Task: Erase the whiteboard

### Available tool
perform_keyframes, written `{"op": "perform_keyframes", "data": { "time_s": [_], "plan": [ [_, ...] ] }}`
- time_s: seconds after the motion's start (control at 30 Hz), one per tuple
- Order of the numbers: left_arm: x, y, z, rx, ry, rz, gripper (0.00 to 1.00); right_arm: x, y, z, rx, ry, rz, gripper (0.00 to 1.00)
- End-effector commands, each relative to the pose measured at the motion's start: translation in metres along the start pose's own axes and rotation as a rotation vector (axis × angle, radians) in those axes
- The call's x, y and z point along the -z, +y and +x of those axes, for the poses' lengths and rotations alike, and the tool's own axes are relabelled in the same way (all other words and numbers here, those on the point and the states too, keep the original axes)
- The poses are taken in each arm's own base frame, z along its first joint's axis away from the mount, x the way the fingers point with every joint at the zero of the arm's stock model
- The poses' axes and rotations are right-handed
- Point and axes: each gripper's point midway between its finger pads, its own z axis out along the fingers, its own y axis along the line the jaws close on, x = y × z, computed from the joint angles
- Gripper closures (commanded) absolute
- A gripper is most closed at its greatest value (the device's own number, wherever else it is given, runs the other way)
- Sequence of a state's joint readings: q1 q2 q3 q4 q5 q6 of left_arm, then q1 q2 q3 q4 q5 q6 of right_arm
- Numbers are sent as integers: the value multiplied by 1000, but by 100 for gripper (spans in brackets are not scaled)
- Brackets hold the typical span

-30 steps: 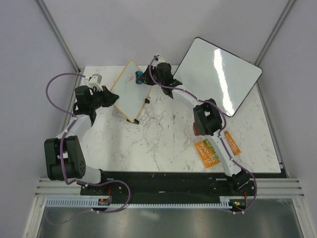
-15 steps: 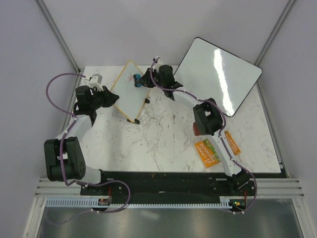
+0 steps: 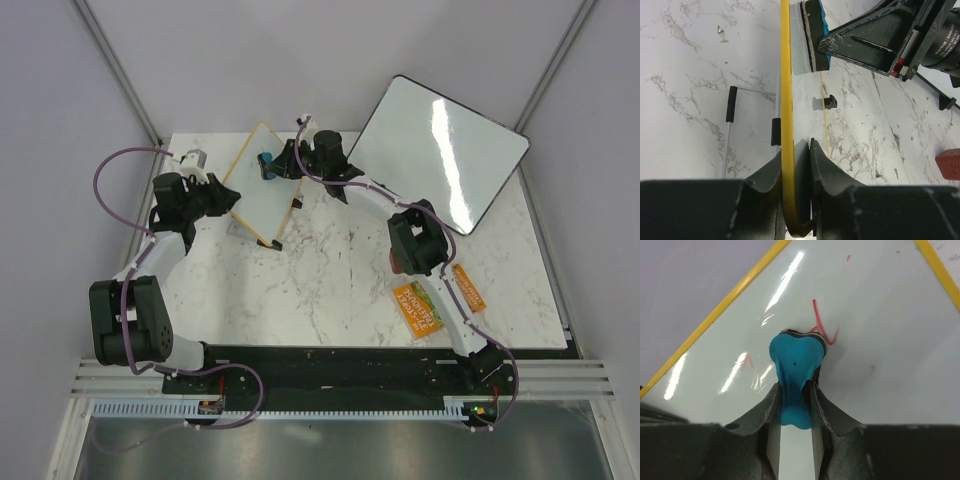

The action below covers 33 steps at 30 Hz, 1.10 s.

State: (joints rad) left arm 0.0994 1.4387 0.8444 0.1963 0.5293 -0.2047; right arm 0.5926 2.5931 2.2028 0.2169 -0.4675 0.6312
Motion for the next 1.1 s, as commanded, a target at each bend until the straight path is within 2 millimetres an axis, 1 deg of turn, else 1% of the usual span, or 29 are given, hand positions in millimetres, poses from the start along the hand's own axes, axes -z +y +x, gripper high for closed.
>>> {"op": "perform_keyframes", "data": {
  "time_s": [0.0, 0.1, 0.17, 0.2, 0.27, 0.3, 0.4, 0.47, 0.5, 0.53, 0.57, 0.6, 0.63, 0.67, 0.7, 0.73, 0.77, 0.87, 0.93, 1.03, 1.07],
  "plan": [
    [-3, 0, 25, -127, 82, -6, 98, -11, 116, 38, 76, 116, -247, 100],
    [-3, -1, 25, -131, 83, -6, 98, -13, 125, 37, 84, 105, -250, 100],
    [-3, 0, 26, -132, 86, -8, 98, -14, 123, 35, 77, 92, -231, 100],
    [-3, -1, 25, -135, 84, -8, 98, -17, 117, 33, 59, 70, -195, 100],
    [-3, -2, 25, -140, 84, -8, 98, -18, 112, 28, 44, 34, -164, 100],
    [-3, -3, 25, -143, 84, -6, 98, -21, 99, 23, 27, -7, -106, 100],
    [-3, -3, 27, -145, 90, -7, 98, -24, 78, 17, -4, -73, -17, 100],
    [-3, -3, 27, -152, 92, -9, 98, -27, 56, 10, -38, -133, 34, 100],
    [-4, -4, 28, -154, 94, -13, 98, -28, 50, 6, -59, -149, 35, 100],
    [-4, -4, 28, -157, 94, -11, 98, -28, 45, 2, -133, -165, 31, 100],
    [-4, -4, 29, -159, 97, -12, 98, -27, 29, -6, -165, -202, 20, 100],
    [-4, -5, 29, -163, 96, -13, 98, -25, 19, -6, -206, -214, 16, 100],
    [-4, -4, 29, -165, 97, -16, 98, -23, 12, -9, -299, -230, 3, 100],
    [-4, -4, 30, -167, 100, -18, 98, -18, -7, -15, -334, -255, -9, 100],
    [-5, -4, 30, -170, 100, -20, 98, -15, -14, -18, -373, -266, -20, 100],
    [-4, -3, 30, -168, 103, -22, 98, -13, -24, -15, -421, -269, -26, 100],
    [-5, -3, 30, -171, 102, -22, 98, -8, -33, -22, -432, -278, -34, 100],
    [-6, -5, 31, -169, 104, -16, 98, -4, -48, -21, -450, -271, -12, 100],
    [-6, -5, 31, -171, 106, -16, 98, -3, -54, -21, -449, -267, 2, 100],
    [-5, -5, 31, -174, 103, -21, 98, -4, -51, -19, -438, -250, -5, 100],
    [-5, -6, 30, -177, 101, -18, 98, -5, -46, -21, -426, -244, -16, 100]
  ]
}}
